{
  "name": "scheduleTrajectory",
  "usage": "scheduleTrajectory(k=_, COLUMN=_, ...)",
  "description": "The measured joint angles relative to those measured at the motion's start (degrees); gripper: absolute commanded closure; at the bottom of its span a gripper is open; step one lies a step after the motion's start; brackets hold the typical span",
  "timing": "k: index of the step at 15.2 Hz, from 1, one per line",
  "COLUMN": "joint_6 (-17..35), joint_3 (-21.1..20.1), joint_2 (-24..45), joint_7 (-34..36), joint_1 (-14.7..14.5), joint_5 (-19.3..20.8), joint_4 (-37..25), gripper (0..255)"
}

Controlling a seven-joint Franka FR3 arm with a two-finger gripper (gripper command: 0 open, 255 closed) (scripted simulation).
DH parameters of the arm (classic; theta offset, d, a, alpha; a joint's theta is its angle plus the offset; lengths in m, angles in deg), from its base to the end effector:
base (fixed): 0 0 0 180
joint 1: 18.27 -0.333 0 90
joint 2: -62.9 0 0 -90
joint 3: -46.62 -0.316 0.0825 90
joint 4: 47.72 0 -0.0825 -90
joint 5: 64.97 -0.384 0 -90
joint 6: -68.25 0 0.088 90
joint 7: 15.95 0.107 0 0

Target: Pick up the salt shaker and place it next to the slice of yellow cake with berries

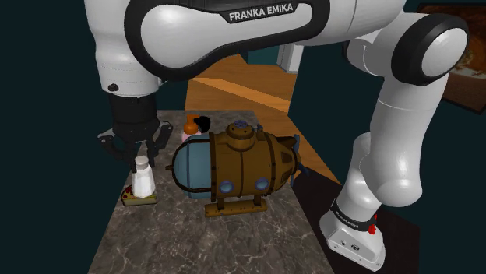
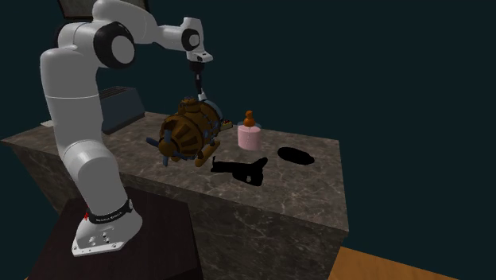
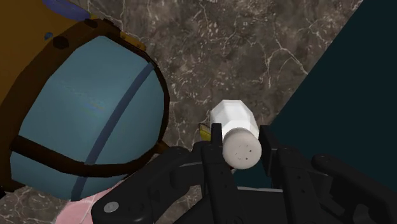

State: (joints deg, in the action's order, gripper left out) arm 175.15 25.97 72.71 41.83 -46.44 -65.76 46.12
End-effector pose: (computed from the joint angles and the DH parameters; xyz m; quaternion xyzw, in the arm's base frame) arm 0.4181 0.4575 0.5245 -0.9953 0.0832 0.0092 0.0490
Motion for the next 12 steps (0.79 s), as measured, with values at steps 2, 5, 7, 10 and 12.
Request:
scheduleTrajectory(k=2, joint_6=1.4, joint_3=0.0, joint_2=0.1, joint_7=0.1, joint_1=-0.1, joint_5=0.0, joint_4=1.3, gripper=255)
scheduleTrajectory(k=5, joint_6=3.7, joint_3=0.1, joint_2=0.3, joint_7=-0.1, joint_1=0.0, joint_5=0.1, joint_4=3.5, gripper=255)
scheduleTrajectory(k=7, joint_6=5.1, joint_3=0.1, joint_2=0.6, joint_7=-0.2, joint_1=0.0, joint_5=0.2, joint_4=4.5, gripper=255)
scheduleTrajectory(k=10, joint_6=7.3, joint_3=0.1, joint_2=1.0, joint_7=-0.1, joint_1=0.0, joint_5=0.3, joint_4=6.4, gripper=255)
scheduleTrajectory(k=12, joint_6=9.0, joint_3=0.2, joint_2=1.0, joint_7=-0.3, joint_1=0.1, joint_5=0.3, joint_4=8.0, gripper=255)
